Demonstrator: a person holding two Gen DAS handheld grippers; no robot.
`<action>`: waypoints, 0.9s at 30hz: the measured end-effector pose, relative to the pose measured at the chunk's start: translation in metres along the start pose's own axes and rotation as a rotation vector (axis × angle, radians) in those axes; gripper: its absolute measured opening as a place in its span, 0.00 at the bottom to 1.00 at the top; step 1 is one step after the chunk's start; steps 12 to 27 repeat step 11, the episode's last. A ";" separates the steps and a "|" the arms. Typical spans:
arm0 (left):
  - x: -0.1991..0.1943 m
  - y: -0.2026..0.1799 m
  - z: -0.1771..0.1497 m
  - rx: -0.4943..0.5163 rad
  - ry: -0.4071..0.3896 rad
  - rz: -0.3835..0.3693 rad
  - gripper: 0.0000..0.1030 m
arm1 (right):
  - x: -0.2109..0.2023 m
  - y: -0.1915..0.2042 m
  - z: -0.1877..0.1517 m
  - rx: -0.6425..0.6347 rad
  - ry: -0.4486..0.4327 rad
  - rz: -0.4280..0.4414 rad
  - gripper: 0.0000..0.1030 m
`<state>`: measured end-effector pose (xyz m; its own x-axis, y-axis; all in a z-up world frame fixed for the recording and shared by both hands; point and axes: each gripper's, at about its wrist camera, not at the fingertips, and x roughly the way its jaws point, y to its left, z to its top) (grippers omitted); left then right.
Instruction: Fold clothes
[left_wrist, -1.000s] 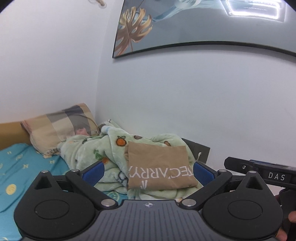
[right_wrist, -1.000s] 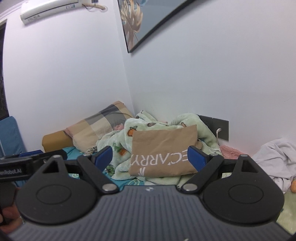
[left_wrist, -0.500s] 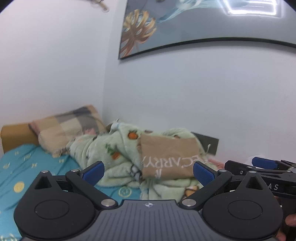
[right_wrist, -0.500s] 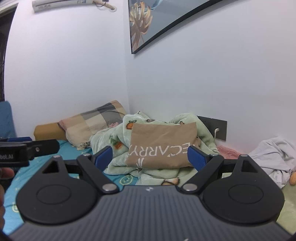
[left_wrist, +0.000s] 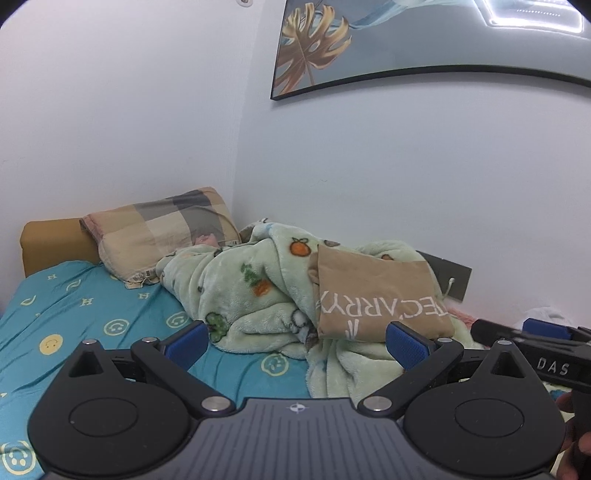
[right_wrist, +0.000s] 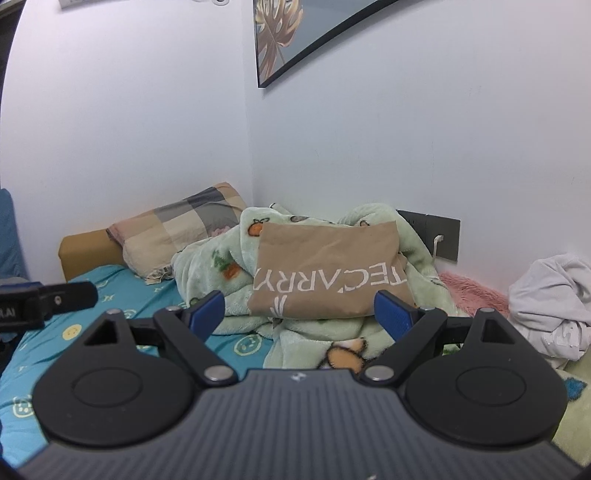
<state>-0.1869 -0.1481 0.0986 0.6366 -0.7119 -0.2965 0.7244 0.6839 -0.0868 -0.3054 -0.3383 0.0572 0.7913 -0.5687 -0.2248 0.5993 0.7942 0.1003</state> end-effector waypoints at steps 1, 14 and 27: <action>0.001 0.000 -0.001 0.001 0.002 0.002 1.00 | 0.000 -0.001 0.000 0.006 -0.001 0.002 0.87; 0.003 -0.003 -0.005 0.010 0.011 0.016 1.00 | -0.002 -0.004 -0.001 0.017 -0.002 0.005 0.87; 0.003 -0.003 -0.005 0.010 0.011 0.016 1.00 | -0.002 -0.004 -0.001 0.017 -0.002 0.005 0.87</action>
